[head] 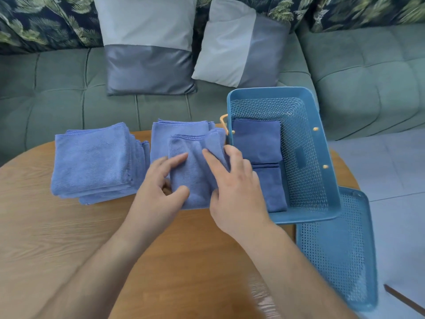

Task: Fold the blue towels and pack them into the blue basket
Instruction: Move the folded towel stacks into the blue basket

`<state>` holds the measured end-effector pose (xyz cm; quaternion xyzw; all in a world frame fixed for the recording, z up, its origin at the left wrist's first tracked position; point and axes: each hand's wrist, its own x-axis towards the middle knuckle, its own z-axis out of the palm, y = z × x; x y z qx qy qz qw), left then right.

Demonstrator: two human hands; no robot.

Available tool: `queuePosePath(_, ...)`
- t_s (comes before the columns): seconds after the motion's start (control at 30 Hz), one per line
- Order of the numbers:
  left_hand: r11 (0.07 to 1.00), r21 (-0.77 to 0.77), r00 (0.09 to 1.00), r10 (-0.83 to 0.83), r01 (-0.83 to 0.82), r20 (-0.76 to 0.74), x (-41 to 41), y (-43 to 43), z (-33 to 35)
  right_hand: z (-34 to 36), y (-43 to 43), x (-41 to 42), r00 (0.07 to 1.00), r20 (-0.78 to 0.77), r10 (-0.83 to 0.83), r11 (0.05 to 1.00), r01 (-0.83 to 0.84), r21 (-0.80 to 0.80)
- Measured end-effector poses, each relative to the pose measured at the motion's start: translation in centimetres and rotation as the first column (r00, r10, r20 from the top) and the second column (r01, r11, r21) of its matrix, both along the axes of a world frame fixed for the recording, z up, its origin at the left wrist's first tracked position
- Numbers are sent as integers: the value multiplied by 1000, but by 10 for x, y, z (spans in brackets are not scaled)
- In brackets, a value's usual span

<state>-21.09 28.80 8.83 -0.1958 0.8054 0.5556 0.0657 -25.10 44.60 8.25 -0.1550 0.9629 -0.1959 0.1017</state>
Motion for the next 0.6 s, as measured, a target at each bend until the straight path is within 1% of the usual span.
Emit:
queuePosePath(0.1, 998, -46, 997, -42, 39, -67, -6, 28, 8, 19, 33, -8, 998, 12, -68, 997, 68, -23)
queuePosePath(0.2, 990, -83, 988, -121, 113, -100, -19, 62, 10, 36, 73, -21, 995, 59, -84, 996, 83, 21)
queuePosePath(0.3, 938, -257, 964, -259, 235, -65, -36, 93, 6, 36, 112, -37, 984, 169, -58, 995, 44, 85)
queuePosePath(0.37, 870, -372, 936, -351, 325, -4, -44, 114, -1, 27, 133, -45, 966, 254, -47, 994, 19, 108)
queuePosePath(0.47, 741, -492, 881, -453, 458, 137, -51, 146, -16, 3, 153, -57, 926, 374, -55, 986, -7, 164)
queuePosePath(0.53, 651, -529, 836, -477, 544, 273, -57, 163, -28, -15, 159, -63, 904, 425, -50, 984, -27, 174)
queuePosePath(0.6, 576, -526, 780, -467, 625, 416, -63, 174, -42, -31, 161, -68, 884, 467, -25, 983, -64, 174)
